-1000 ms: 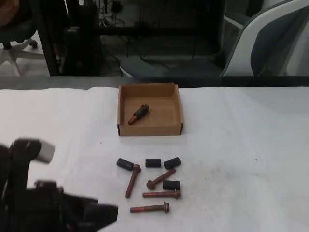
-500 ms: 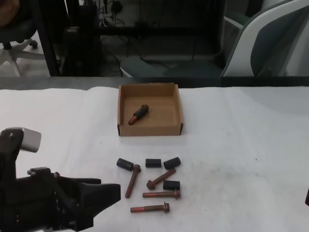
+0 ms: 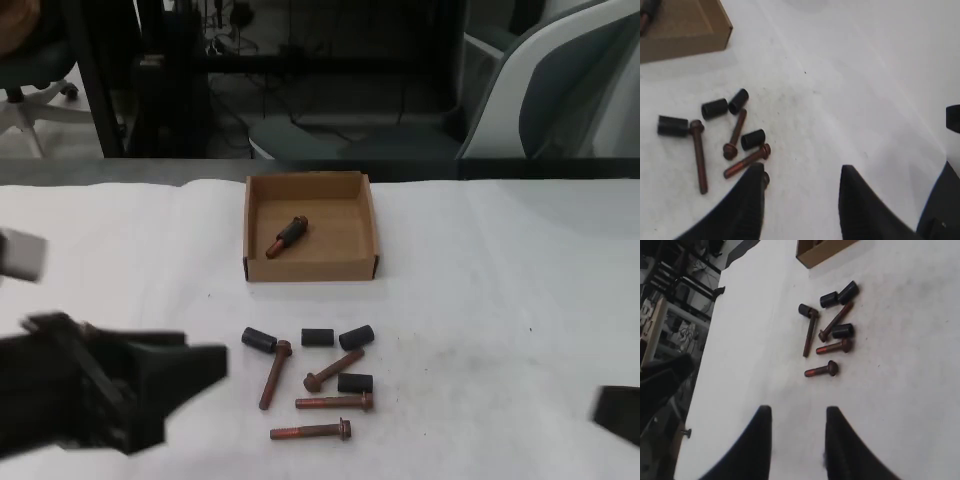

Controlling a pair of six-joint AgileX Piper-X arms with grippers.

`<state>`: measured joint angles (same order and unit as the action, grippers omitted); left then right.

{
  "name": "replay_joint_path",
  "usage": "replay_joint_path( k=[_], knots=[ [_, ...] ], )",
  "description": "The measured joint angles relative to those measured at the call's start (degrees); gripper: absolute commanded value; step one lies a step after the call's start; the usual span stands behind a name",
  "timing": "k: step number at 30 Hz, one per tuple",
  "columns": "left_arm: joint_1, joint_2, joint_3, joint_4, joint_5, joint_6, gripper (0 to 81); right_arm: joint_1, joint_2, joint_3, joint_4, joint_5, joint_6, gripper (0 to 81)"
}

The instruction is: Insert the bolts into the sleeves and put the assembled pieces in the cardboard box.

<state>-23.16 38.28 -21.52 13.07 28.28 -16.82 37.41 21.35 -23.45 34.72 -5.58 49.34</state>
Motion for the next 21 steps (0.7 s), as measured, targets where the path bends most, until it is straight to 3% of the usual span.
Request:
replay_joint_path(
  k=[7, 13, 21],
  knots=[
    [7.5, -3.2, -5.8, 9.9, -0.3, 6.2, 47.3, 10.3, 16.7, -2.5, -9.6, 2.5, 9.8, 36.5],
    [11.9, -4.7, -9.4, 13.8, -0.3, 11.1, 47.3, 20.8, 36.9, -11.1, -11.3, 8.4, 23.7, 36.5],
    [12.9, -5.3, -13.8, 14.2, -0.4, 13.2, 47.3, 25.4, 54.8, -18.6, -11.6, 16.2, 37.4, 36.5]
  ],
)
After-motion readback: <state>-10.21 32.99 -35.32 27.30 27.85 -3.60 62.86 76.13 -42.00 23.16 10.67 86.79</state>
